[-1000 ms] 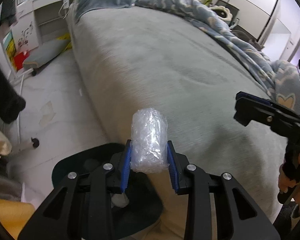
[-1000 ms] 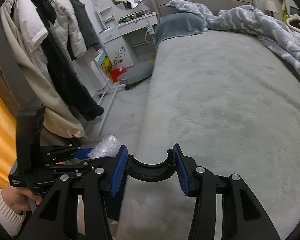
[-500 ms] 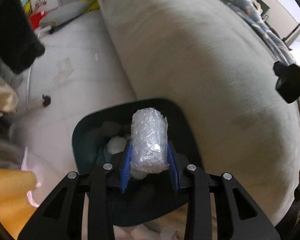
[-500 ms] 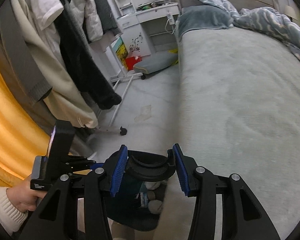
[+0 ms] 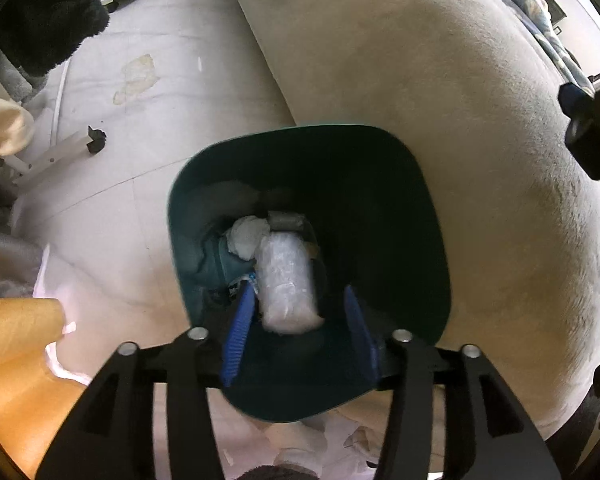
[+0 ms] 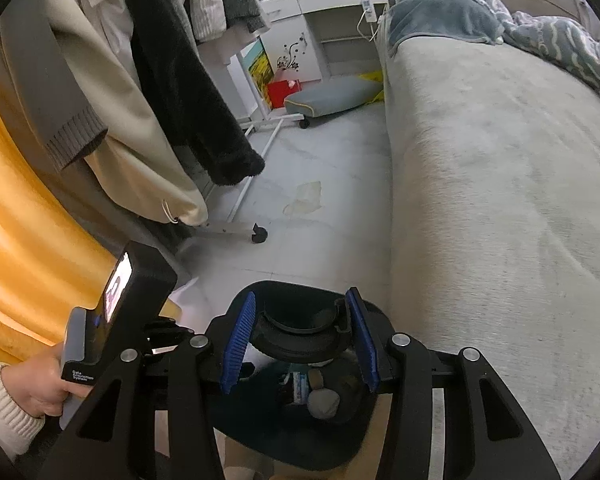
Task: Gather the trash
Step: 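Drop the clear wrapper into the bin with the left gripper while the right carries the clip, then lower the black clip into the green bin and open the right gripper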
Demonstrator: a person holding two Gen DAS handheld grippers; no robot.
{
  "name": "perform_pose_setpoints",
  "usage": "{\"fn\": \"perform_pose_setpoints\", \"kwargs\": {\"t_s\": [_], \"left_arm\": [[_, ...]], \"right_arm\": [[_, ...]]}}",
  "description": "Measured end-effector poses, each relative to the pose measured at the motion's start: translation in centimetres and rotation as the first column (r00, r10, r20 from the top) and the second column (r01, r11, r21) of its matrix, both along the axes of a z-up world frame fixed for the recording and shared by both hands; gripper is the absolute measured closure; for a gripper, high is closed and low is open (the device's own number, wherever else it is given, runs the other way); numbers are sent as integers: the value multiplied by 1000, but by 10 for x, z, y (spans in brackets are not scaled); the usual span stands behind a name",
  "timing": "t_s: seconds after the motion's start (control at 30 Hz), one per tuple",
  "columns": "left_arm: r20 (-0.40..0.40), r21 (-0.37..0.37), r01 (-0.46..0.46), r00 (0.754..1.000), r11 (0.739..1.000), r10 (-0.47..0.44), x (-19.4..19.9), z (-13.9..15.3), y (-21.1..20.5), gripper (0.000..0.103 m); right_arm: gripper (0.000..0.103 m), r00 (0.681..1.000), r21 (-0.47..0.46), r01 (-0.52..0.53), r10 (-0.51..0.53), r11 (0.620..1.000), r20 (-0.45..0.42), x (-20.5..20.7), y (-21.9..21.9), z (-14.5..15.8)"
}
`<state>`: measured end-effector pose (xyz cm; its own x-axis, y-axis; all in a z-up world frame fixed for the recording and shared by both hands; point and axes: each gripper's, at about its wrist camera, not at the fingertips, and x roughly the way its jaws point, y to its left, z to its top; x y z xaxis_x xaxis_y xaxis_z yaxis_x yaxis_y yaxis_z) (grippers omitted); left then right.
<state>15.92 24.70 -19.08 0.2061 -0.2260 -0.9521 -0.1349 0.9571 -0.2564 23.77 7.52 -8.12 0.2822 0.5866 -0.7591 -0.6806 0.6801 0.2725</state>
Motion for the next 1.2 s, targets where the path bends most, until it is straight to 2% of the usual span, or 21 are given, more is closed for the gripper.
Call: {"fn": "perform_pose_setpoints", "kwargs": {"t_s": [0.07,0.3,0.5,0.67,0.83,1.0,1.13,1.2], "left_arm": [[13,0,-8,1000,1000,8,-3,3,5,41],[83,-3,-28,996,1000,28,-11,20,20,32],[202,15,-47,978,999,43,-16,47,28,29],[347,41,-93,935,995,73,-21,81,39,28],[492,69,-131,867,989,80,-31,123,39,25],[578,116,-156,814,981,61,-47,156,30,19],[620,139,-170,783,976,48,-66,170,26,16],[636,145,-183,770,972,50,-73,176,25,13]], "right_arm": [[56,1000,-13,-5,5,1000,-5,-1,6,-4],[55,999,-93,-9,5,996,-49,0,22,-30],[56,997,-144,-43,33,989,-73,-6,36,-48],[56,995,-202,-71,56,977,-81,-11,48,-60],[55,993,-290,-99,76,952,-90,-20,50,-76],[55,993,-318,-100,73,943,-95,-26,50,-84],[55,993,-334,-107,82,936,-88,-31,53,-88],[52,992,-334,-115,90,936,-89,-35,53,-89]]}}
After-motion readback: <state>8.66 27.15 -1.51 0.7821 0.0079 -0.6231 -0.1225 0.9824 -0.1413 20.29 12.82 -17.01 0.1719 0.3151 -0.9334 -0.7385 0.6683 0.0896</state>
